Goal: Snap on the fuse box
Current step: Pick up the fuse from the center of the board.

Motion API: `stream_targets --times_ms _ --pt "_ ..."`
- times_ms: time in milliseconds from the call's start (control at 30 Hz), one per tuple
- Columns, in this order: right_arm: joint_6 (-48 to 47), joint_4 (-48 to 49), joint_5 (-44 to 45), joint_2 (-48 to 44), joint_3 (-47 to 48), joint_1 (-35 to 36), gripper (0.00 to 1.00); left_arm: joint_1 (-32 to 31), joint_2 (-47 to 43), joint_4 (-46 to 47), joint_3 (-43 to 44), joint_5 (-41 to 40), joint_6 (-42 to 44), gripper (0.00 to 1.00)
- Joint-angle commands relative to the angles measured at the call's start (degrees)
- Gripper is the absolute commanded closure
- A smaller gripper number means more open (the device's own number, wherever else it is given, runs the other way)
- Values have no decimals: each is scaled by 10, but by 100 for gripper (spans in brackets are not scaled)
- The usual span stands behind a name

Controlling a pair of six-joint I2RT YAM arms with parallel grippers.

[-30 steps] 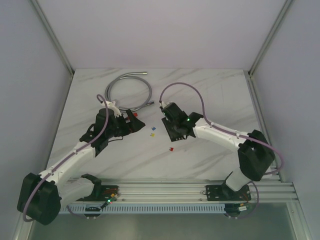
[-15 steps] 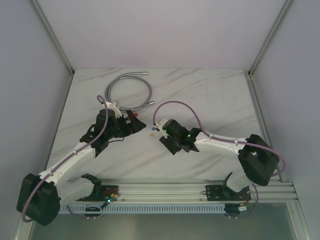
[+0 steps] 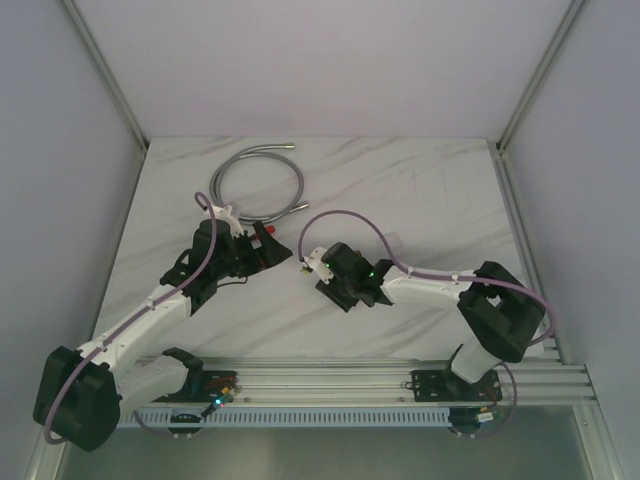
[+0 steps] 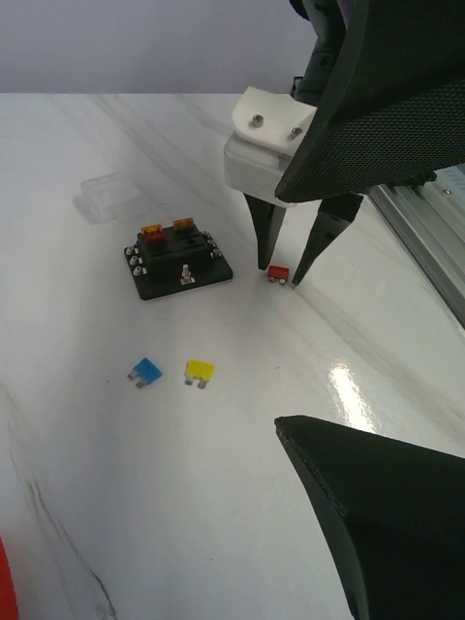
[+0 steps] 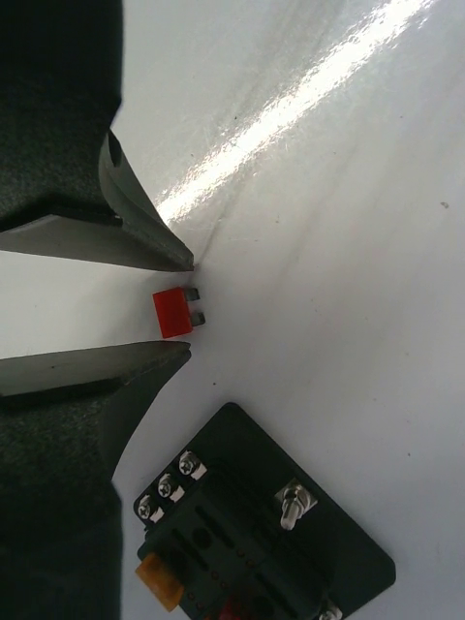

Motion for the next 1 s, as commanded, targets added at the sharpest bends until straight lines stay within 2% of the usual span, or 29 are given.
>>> stream_targets --times_ms 0,433,967 --pt "-8 6 -17 15 -8 1 61 -2 3 -5 0 5 -2 0" --pt "44 -49 -17 13 -3 1 63 -2 3 -7 3 4 -1 0" --pt "136 -71 57 17 4 0 65 -3 0 -8 4 3 -4 0"
